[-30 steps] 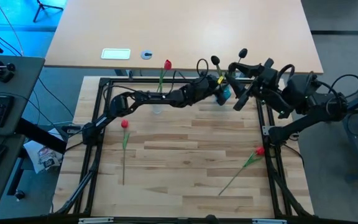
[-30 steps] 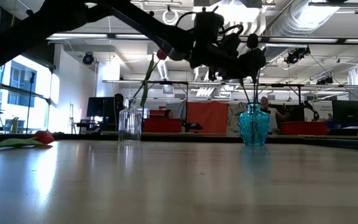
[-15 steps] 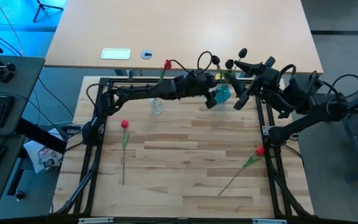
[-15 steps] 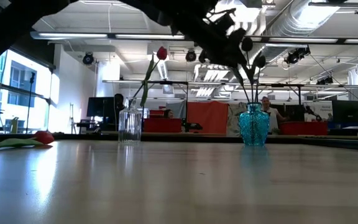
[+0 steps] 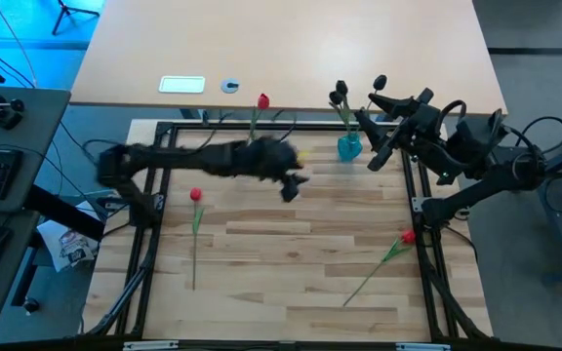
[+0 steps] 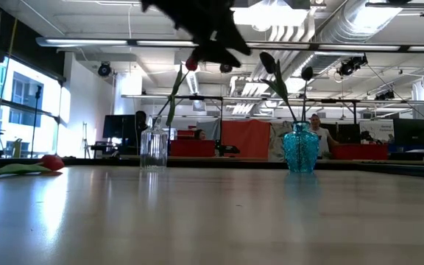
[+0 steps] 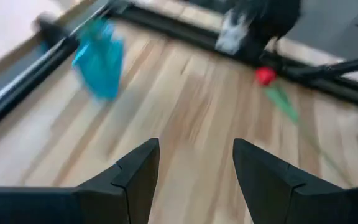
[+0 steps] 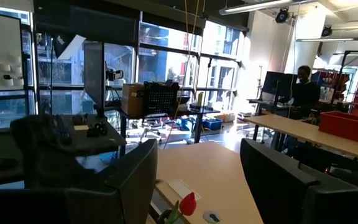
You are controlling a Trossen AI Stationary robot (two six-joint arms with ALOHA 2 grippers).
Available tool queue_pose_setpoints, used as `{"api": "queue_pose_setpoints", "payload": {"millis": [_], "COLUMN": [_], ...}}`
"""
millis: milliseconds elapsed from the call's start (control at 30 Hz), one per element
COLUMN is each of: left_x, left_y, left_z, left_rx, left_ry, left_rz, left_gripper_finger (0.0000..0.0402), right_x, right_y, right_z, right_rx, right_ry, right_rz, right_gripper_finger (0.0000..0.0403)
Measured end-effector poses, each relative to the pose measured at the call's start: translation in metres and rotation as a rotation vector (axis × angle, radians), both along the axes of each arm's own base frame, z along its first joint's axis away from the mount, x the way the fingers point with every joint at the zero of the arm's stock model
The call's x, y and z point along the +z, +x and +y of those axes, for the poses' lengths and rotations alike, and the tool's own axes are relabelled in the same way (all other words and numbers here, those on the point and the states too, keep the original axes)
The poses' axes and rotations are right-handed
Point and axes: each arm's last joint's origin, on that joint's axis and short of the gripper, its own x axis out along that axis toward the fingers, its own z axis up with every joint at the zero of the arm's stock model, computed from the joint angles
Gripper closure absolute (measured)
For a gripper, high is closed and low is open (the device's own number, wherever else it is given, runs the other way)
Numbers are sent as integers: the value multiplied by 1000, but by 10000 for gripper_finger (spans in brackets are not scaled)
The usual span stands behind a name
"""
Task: Sort flowers into vase by color
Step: Put the left red flower into the transparent vase
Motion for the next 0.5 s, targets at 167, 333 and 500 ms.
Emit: {"api": "queue_pose_setpoints", "payload": {"millis": [167, 333, 500], "left_x": [-20, -34, -36], "left_y": [-65, -119, -163], "left_z": [-55, -87, -107], "left_rx": [178, 348, 431], "left_ry": [-51, -222, -271], "left_rz": [167, 408, 695], "left_gripper_finger": [208, 208, 209], "right_x": [-2, -8, -15], "right_y": [0, 1, 2], "right_z": [0, 0, 0], "right_rx": [3, 15, 16], "right_ry": [13, 83, 185], "right_rz": [14, 19, 14], "right_gripper_finger": [176, 176, 176]}}
